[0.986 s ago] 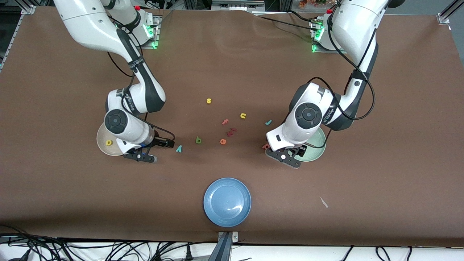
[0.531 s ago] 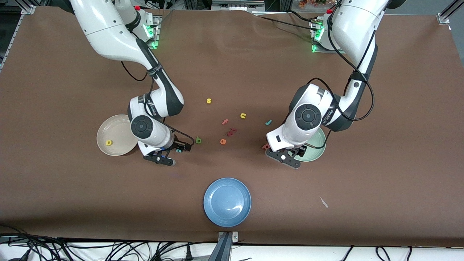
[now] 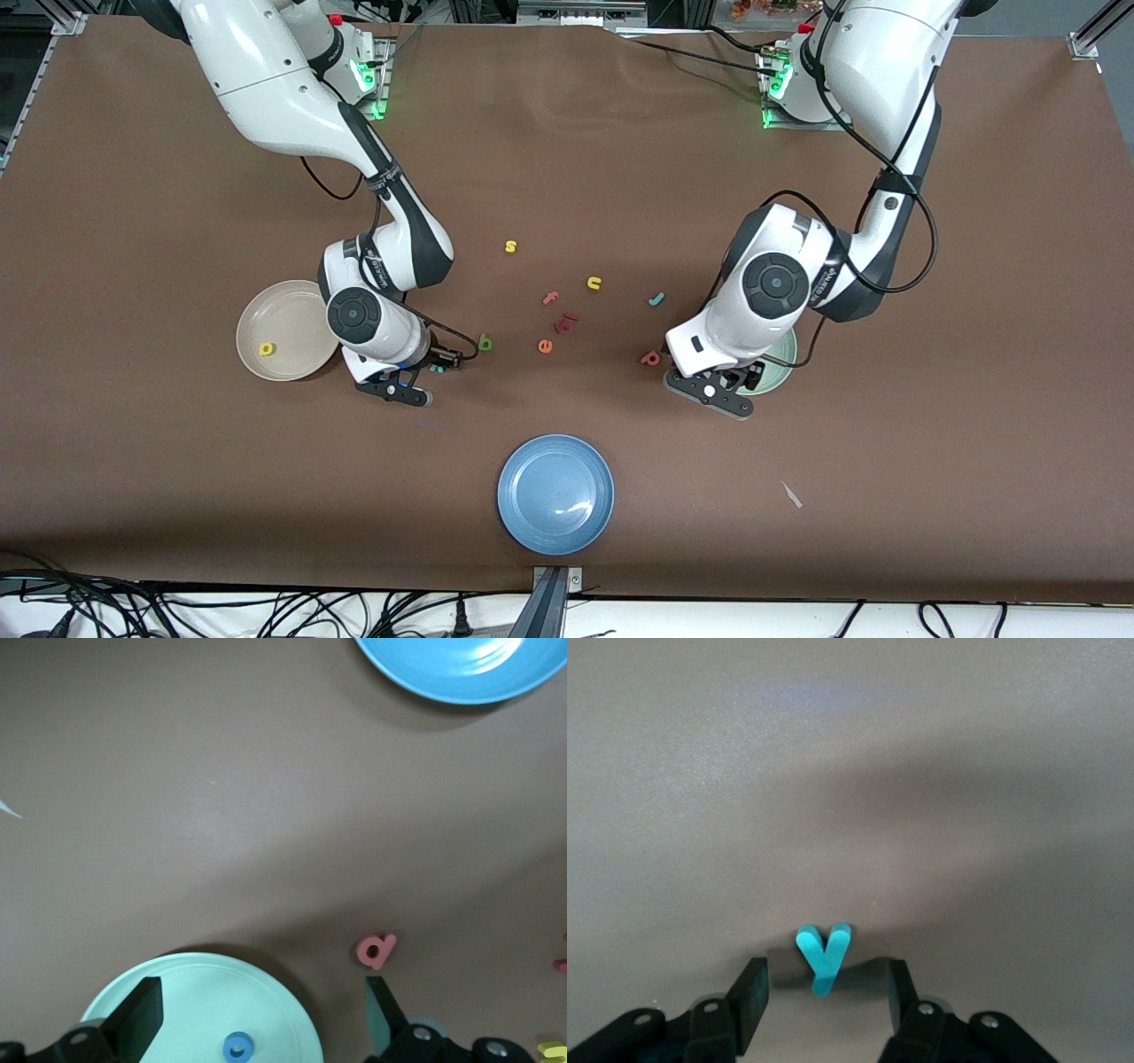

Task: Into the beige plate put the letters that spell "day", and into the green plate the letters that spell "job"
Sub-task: 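Carry the cyan y over the cream plate while the left gripper grasps the pink a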

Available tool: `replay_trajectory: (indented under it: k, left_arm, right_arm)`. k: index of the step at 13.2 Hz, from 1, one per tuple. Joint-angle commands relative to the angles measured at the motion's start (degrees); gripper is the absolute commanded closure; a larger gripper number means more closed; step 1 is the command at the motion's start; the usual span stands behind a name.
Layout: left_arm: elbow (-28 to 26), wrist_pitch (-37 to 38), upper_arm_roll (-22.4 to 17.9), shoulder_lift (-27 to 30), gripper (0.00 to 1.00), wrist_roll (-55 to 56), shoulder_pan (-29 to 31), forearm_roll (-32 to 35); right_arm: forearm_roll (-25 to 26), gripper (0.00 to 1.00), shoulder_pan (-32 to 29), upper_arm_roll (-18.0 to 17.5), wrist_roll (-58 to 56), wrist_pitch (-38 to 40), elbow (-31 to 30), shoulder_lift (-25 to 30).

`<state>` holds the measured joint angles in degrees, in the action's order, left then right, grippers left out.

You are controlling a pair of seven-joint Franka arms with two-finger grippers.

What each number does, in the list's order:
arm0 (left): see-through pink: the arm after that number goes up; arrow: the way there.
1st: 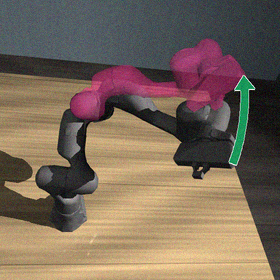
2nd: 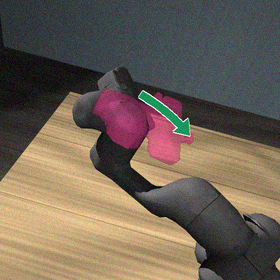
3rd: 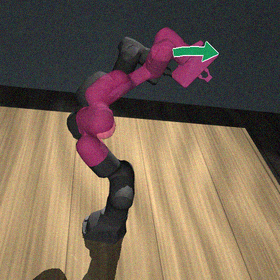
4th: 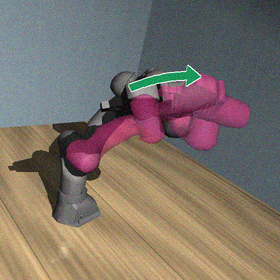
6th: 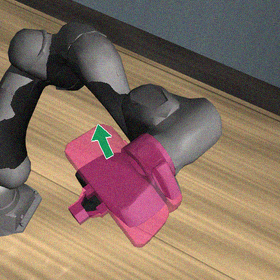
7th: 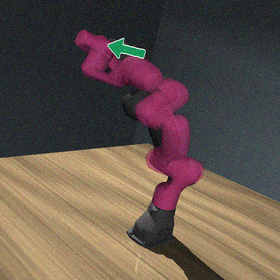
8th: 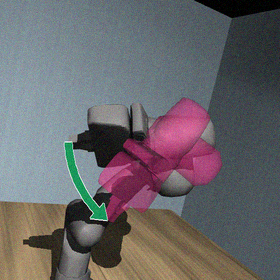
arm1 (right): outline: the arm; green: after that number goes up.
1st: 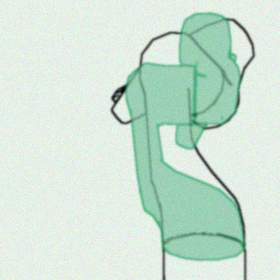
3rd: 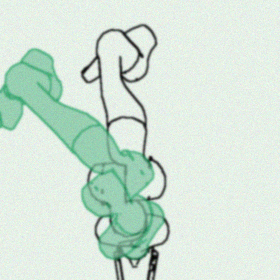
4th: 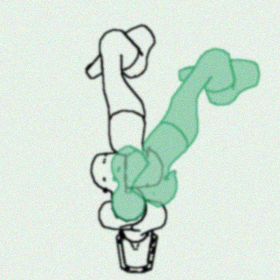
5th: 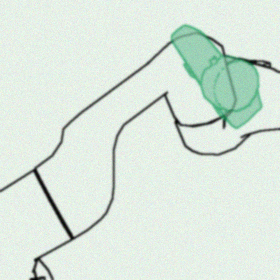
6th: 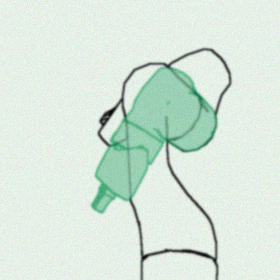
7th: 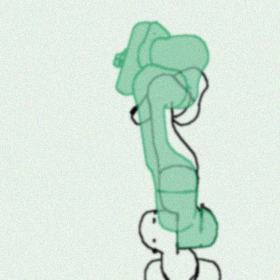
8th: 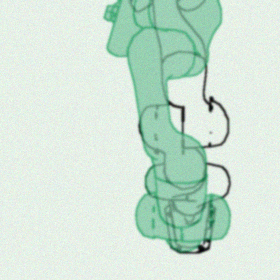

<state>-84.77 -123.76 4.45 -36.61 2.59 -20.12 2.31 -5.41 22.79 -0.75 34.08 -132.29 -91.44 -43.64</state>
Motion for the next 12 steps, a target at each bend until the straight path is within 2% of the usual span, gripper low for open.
replay_trajectory:
  k: [1,6,8,10,12]
  left_arm:
    - [-0.7,0.5,0.2,1.6,0.00,-1.0,0.2,0.8]
    - [-0.7,0.4,0.2,0.7,0.00,-1.1,-1.4,0.9]
    - [-0.5,0.2,0.4,-0.7,0.00,-0.7,-2.0,0.5]
    - [-0.4,-1.1,0.6,-2.8,0.00,-1.0,-3.0,0.5]
    - [-0.8,-6.7,2.0,-4.7,0.03,-2.4,-3.0,-0.2]
  right_arm:
    - [-0.1,0.56,0.1,0.0,0.8,0.3,1.6,-1.1]
    - [0.0,0.82,0.1,0.0,0.7,0.3,1.6,-1.3]
    - [0.0,0.97,0.1,0.0,0.6,0.3,1.6,-1.3]
    - [0.0,1.00,0.1,0.1,0.3,0.5,1.9,-1.0]
    - [0.4,1.00,-0.4,0.4,-0.1,2.0,2.8,-0.5]
